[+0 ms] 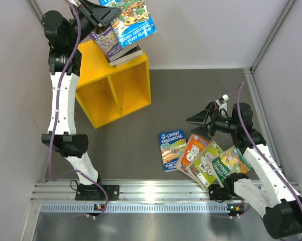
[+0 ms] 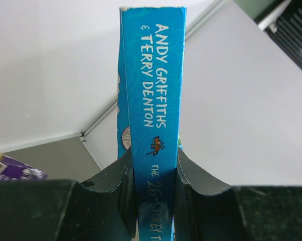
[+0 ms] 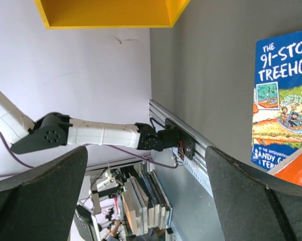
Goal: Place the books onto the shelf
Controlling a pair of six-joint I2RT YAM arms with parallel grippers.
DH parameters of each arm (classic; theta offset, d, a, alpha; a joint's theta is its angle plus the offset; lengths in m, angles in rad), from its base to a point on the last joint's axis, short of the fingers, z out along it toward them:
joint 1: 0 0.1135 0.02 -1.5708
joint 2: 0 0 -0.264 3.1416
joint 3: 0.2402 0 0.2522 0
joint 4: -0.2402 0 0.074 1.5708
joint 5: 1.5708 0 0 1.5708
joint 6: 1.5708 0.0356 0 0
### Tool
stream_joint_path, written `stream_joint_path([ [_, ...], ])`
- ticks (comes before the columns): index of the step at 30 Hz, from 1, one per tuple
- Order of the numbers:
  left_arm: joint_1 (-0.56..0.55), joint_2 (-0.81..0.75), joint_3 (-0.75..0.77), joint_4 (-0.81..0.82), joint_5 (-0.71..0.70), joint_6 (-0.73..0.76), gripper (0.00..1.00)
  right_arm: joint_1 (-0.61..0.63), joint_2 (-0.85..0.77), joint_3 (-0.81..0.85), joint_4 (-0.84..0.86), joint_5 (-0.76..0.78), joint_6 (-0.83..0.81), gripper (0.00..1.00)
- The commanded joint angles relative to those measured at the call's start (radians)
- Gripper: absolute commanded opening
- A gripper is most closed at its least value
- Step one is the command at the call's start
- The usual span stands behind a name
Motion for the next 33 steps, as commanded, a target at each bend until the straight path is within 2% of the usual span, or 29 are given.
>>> stream_joint_path([
  [1, 0.059, 0.032, 0.043, 0.172, -0.050, -0.140, 0.00, -0.011, -0.013, 0.030, -0.041, -0.014, -0.047, 1.00],
  [6, 0.123, 0.077, 0.029, 0.129, -0.075, -0.146, 0.00, -0.011, -0.001, 0.036, -0.059, -0.014, -0.074, 1.00],
  [8, 0.145, 0.095, 0.023, 0.063, -0.064, -0.138, 0.00, -0.011, 0.006, 0.037, -0.062, -0.014, -0.085, 1.00],
  [13, 0.178, 0.126, -0.011, 0.018, -0.029, -0.100, 0.00, -0.008, 0.024, 0.048, -0.068, -0.012, -0.101, 1.00],
  [18, 0.182, 0.167, -0.010, -0.060, 0.028, -0.079, 0.00, -0.008, 0.041, 0.053, -0.068, -0.006, -0.107, 1.00],
  [28, 0.183, 0.174, -0.007, -0.311, 0.011, 0.093, 0.00, -0.008, 0.056, 0.045, -0.070, 0.000, -0.111, 1.00],
  [31, 0.183, 0.175, -0.005, -0.342, 0.004, 0.124, 0.00, -0.008, 0.056, 0.043, -0.070, 0.002, -0.111, 1.00],
  [33, 0.183, 0.178, -0.004, -0.342, 0.011, 0.127, 0.06, -0.008, 0.059, 0.040, -0.070, 0.002, -0.111, 1.00],
])
